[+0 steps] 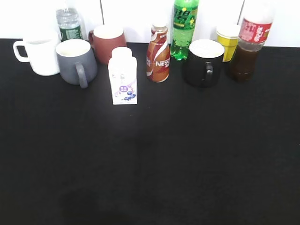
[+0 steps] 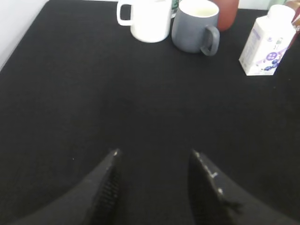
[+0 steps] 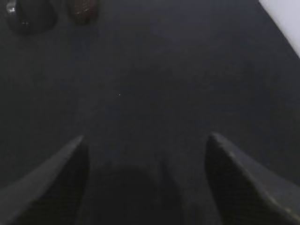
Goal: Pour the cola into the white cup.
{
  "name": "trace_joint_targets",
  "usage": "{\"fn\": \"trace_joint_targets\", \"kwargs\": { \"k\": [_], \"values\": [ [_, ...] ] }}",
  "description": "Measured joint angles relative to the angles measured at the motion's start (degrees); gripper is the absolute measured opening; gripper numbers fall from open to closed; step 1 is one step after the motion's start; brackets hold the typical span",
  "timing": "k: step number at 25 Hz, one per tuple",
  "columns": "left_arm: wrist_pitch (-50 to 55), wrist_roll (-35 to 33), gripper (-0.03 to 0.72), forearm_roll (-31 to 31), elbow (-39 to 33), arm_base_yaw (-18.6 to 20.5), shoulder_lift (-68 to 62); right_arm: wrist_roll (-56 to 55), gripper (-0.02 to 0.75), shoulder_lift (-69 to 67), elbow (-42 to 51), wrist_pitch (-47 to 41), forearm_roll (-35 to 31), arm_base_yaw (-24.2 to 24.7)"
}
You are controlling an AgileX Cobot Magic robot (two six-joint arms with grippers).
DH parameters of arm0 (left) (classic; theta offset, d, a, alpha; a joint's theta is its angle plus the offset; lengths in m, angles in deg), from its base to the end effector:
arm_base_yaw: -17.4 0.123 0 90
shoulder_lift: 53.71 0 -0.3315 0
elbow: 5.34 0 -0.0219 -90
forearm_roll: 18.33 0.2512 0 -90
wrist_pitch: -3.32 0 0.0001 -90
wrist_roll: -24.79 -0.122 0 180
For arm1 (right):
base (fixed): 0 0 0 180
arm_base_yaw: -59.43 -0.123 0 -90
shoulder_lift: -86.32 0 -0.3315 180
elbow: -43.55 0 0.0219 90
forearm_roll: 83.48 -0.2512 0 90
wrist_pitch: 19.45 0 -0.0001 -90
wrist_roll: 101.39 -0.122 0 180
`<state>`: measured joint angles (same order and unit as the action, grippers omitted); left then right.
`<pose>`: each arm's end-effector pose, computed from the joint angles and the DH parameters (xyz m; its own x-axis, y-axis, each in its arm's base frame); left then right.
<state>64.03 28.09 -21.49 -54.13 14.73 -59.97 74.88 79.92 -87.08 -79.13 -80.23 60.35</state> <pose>-0.0267 -0.0046 0.2680 -0.4396 -0.0640 -0.8959 0.0528 0.9939 -0.0969 -0.0241 -0.0056 0.2670 -0.4266 0.0432 -0.9034 0.0758 0.9970 0.0119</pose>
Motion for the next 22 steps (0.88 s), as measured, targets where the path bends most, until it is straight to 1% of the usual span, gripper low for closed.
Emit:
{"fn": "trace_joint_targets", "kwargs": {
  "k": [22],
  "values": [
    [0.0,0.0,0.347,0.0,0.0,0.18,0.0,0.0,0.585,0.04,0.0,0.0,-0.06,0.0]
  ]
}}
